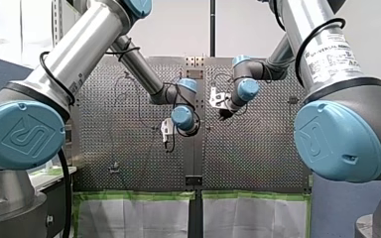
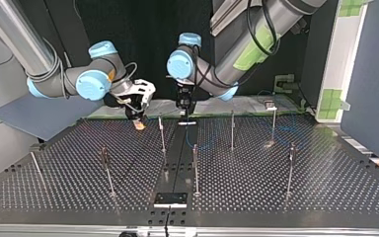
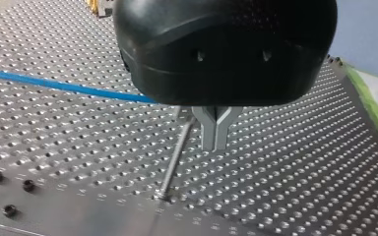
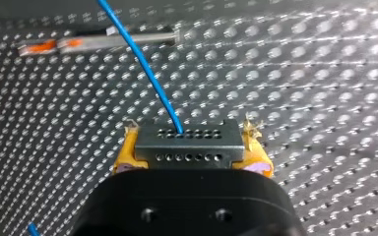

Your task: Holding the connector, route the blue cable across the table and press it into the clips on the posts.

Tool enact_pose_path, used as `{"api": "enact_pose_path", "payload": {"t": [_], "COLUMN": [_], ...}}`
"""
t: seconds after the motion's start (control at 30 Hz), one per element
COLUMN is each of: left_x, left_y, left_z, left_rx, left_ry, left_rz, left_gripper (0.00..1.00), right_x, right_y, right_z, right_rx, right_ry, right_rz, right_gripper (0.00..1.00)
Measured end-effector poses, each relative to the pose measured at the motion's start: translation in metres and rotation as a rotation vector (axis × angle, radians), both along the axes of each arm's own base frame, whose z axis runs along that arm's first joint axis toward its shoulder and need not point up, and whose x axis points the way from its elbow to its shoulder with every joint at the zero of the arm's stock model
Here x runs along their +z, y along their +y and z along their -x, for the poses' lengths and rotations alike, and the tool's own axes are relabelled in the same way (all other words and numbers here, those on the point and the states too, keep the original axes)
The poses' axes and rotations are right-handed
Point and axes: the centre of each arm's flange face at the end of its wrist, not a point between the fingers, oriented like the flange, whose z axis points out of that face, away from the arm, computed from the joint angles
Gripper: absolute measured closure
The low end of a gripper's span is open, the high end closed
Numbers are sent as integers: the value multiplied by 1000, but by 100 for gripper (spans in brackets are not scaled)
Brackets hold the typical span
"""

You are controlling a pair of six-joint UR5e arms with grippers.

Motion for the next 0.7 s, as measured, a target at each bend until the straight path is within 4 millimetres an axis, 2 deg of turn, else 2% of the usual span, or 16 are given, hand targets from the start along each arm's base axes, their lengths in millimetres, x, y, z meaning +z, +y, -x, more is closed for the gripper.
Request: {"api": "enact_pose_path", "payload": {"t": [0.2,0.33,0.5,0.7], "left_x": [-18,-24,-16,0], "left_y": [4,4,-5,-13], "left_z": [11,15,8,-9], "left_rx": [-16,-38,-71,-87], "left_ry": [9,2,-32,-54], "left_rz": [21,37,75,104], "left_gripper": [100,100,100,100], "right_x": [-21,-44,-70,-68], "right_y": [9,17,24,16], "right_z": [6,13,21,24], "right_rx": [-4,-9,-16,-21], "right_ry": [14,32,55,44], "right_rz": [-8,-48,-93,-82], "right_gripper": [100,100,100,100]}}
